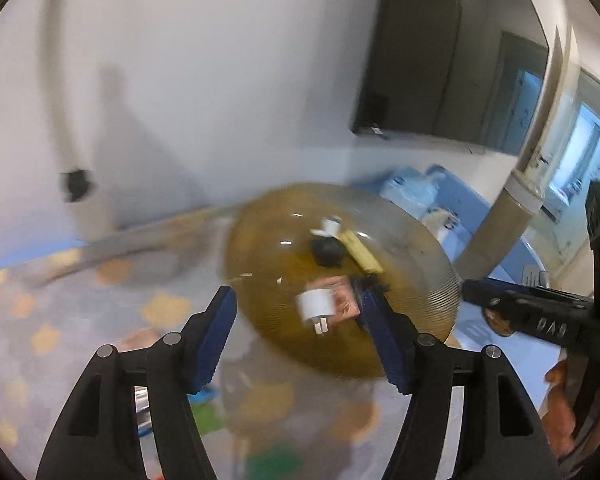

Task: Organize rigid objects
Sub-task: 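Carry the charger and USB stick into the amber bowl and release both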

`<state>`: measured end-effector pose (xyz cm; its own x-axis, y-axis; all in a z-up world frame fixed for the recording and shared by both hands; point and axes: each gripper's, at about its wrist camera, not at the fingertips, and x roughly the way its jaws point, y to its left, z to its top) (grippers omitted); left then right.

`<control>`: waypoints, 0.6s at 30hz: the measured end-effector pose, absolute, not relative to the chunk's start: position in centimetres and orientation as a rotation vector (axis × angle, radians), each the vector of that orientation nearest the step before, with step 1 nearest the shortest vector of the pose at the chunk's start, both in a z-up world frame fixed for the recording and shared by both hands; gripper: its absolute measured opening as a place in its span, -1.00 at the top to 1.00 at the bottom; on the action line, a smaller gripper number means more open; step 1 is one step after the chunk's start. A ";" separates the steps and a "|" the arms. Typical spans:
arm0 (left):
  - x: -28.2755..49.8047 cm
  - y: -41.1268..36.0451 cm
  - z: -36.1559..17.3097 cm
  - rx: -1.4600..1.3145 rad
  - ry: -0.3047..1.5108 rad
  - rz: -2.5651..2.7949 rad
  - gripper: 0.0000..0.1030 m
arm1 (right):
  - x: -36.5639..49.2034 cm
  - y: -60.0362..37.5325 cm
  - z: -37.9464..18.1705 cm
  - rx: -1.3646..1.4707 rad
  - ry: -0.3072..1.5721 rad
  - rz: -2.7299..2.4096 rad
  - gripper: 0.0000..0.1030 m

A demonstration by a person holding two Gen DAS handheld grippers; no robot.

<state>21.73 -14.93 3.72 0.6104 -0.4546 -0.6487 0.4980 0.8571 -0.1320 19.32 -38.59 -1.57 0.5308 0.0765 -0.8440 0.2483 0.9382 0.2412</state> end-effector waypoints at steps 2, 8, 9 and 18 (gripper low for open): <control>20.8 -12.0 4.0 0.018 0.726 -0.518 -0.23 | 18.5 -38.7 -1.3 0.365 0.999 -0.103 0.25; 17.9 -2.7 3.5 -0.134 0.746 -0.409 -0.23 | 15.9 -36.1 -1.1 0.414 1.001 -0.029 0.04; 17.3 -1.3 3.2 -0.147 0.749 -0.386 -0.23 | 15.4 -34.8 -0.9 0.386 1.001 -0.011 0.04; 14.2 3.9 -4.7 -0.080 0.850 -0.212 -0.23 | 12.4 -25.1 -4.3 0.157 1.017 0.097 -0.14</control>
<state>14.23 3.87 -4.73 0.6406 -0.2180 -0.7363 0.1539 0.9758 -0.1550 12.37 -25.08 -4.27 0.5230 0.1531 -0.8385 -0.0076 0.9845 0.1751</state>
